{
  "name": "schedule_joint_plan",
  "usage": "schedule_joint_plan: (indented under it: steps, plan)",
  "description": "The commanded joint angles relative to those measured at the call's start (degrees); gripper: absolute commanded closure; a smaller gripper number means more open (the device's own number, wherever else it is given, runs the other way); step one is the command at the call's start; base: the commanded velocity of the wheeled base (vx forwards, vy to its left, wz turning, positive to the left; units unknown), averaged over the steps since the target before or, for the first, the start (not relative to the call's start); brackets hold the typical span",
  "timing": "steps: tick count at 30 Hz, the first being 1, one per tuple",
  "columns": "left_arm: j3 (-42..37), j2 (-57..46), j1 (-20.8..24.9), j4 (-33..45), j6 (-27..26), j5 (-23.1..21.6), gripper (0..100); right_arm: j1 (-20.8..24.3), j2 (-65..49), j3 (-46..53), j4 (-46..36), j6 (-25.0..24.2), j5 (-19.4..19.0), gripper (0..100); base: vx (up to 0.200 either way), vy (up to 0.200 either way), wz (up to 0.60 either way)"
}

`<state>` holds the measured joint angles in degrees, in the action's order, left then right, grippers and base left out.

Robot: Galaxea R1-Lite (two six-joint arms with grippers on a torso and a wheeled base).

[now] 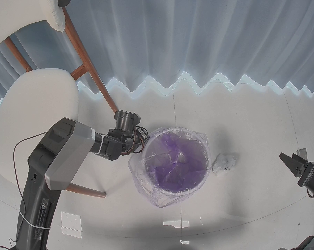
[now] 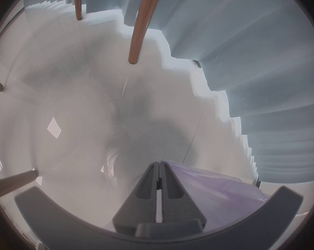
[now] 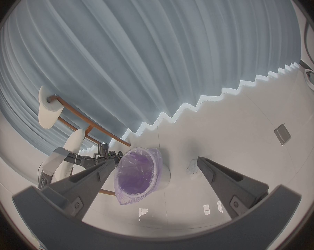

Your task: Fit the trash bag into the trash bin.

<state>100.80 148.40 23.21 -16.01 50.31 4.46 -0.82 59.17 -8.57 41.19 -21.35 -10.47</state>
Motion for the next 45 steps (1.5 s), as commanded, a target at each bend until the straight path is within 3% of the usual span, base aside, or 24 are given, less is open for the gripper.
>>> schedule_joint_plan:
  steps: [1,14,15,27,34,35,36,37,45]
  plan:
    - [0.01,0.58,0.17,0.10,1.11,0.11,100,-0.06,-0.02,-0.04,0.03,-0.01,0.01,0,0.000,0.000,0.00]
    - [0.18,0.14,0.08,1.86,2.07,2.48,100,0.03,0.07,0.04,0.03,0.43,0.63,0,0.000,0.000,0.00]
    - [0.18,0.14,-0.01,2.30,2.07,2.48,0,0.03,0.07,0.04,0.12,0.43,0.63,0,0.000,0.000,0.00]
    - [-3.60,-6.01,0.61,2.82,3.57,4.68,0,-0.06,-1.60,1.80,0.03,2.45,0.72,0,0.000,0.000,0.00]
    - [-12.83,-14.54,-0.01,2.91,5.41,6.35,0,-0.06,-1.60,1.36,0.03,2.45,0.72,0,0.000,0.000,0.00]
    - [-17.92,-18.05,0.43,3.61,5.68,6.44,0,-0.06,-1.60,1.36,0.03,2.45,0.72,0,0.000,0.000,0.00]
    - [-17.92,-18.05,0.43,3.61,5.68,6.44,0,-0.06,-1.60,1.36,0.03,2.45,0.72,0,0.000,0.000,0.00]
    - [-24.43,-21.57,0.87,4.49,5.24,6.88,0,-0.06,-1.60,1.54,0.03,2.45,0.72,0,0.000,0.000,0.00]
    - [-42.18,-29.92,4.12,4.14,4.88,8.11,0,-0.06,-2.48,2.33,0.03,2.36,0.72,0,0.000,0.000,0.00]
